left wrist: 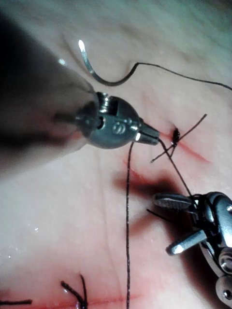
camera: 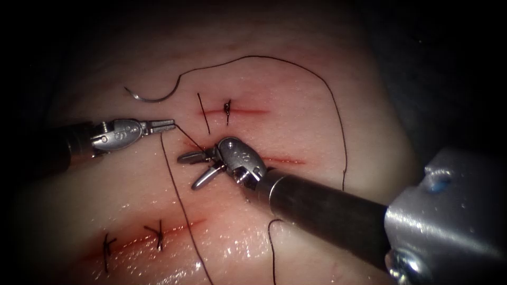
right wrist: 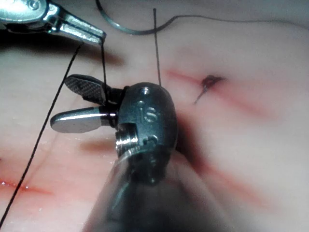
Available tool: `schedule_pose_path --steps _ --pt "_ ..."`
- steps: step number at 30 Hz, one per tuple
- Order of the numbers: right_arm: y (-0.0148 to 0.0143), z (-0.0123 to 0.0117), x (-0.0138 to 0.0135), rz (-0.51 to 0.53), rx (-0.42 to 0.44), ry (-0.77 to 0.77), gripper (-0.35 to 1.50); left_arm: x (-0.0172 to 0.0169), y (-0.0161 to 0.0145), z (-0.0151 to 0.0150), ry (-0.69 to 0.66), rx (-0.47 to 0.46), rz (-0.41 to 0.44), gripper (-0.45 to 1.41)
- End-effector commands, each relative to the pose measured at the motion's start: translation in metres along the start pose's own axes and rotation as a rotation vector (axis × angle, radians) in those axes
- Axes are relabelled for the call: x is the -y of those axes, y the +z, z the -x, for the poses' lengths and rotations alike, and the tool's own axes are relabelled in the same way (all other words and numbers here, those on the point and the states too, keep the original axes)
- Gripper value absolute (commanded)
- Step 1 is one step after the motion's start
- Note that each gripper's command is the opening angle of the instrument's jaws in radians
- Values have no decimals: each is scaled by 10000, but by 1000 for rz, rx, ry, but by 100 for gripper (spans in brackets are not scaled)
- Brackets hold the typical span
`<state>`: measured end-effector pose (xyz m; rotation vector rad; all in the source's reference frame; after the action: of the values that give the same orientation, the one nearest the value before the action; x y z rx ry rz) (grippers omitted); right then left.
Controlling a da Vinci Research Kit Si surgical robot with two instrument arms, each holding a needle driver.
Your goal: Wound Closure
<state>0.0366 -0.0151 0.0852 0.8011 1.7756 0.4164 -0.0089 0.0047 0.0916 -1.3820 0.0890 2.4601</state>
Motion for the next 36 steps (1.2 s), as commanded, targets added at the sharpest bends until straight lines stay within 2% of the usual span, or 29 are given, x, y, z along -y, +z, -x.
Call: schedule_pose_path --steps 1,9,11,16,17,21,26,33,36 --pt "6 -3 -9 21 -29 -2 86 2 9 4 4 -3 -2 -45" --pt "-1 -28 -21 116 -137 9 86 -11 25 24 -11 -9 -2 -45" --pt "-2 -34 -27 188 -142 -13 86 -20 32 29 -17 -6 6 -45" --pt "-3 -34 -36 283 -159 -31 89 -40 49 33 -19 -21 27 -45" --pt "-6 -34 -41 337 -171 -36 88 -46 57 34 -26 -25 34 -45" --pt "-12 -33 -46 413 -165 -52 86 -50 61 37 -27 -26 33 -45" --pt "-19 -30 -51 569 -148 -76 86 -59 70 48 -35 -19 39 -45" --pt "-25 -28 -50 767 -48 -87 79 -55 88 47 -43 -26 47 -45" --pt "-28 -28 -53 817 -22 -94 81 -50 93 44 -48 -26 47 -45"
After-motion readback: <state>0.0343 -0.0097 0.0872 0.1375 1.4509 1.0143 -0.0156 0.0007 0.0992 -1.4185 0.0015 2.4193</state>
